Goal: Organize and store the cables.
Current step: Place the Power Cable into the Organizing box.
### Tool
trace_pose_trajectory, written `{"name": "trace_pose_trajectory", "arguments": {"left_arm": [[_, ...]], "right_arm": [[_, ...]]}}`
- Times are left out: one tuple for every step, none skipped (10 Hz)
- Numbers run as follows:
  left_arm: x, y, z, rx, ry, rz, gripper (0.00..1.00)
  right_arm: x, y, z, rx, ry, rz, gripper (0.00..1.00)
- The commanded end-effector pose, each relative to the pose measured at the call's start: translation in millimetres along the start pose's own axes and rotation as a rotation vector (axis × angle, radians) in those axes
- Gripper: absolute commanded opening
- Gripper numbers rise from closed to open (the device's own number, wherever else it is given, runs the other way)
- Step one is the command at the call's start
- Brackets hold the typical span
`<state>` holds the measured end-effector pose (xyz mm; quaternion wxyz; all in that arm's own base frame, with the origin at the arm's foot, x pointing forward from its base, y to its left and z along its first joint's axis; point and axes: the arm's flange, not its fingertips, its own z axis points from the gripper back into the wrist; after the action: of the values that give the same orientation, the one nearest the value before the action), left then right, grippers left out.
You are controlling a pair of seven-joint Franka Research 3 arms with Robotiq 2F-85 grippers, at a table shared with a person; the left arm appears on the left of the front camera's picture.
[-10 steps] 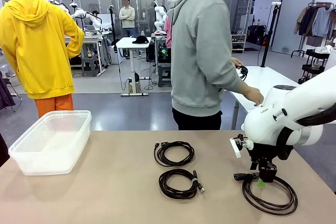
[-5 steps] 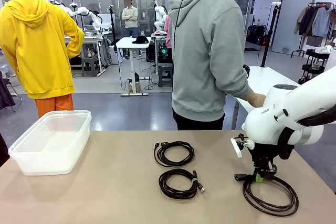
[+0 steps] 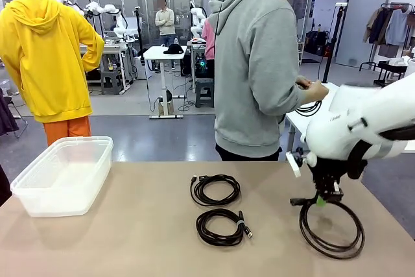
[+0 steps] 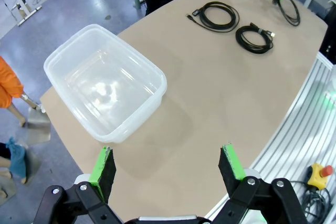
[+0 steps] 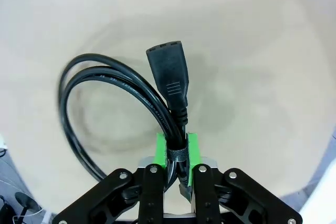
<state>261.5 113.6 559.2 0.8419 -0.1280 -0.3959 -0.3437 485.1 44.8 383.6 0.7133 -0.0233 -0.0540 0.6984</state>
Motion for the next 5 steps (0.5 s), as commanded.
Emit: {"name": "trace_pose_trajectory", "arguments": {"left_arm": [[0,1,0,-0.008,-0.001,-0.014,1.00],[0,1,0,-0.008,-0.001,-0.014,1.00],[0,1,0,-0.008,-0.001,-0.014,1.00],[0,1,0,-0.008,-0.001,-0.014,1.00],[0,1,0,-0.008,-0.001,-0.014,1.00]], "right_arm": [[8,11,71,-0.003,0.025,-0.053,0.00],[7,13,86,-0.014,0.005,-0.068,0.00],[3,16,94,0.005,-0.037,-0.065,0.00],[-3,24,101,-0.005,-0.037,-0.049,0.00],[3,19,97,-0.018,-0.014,-0.040,0.00]]}}
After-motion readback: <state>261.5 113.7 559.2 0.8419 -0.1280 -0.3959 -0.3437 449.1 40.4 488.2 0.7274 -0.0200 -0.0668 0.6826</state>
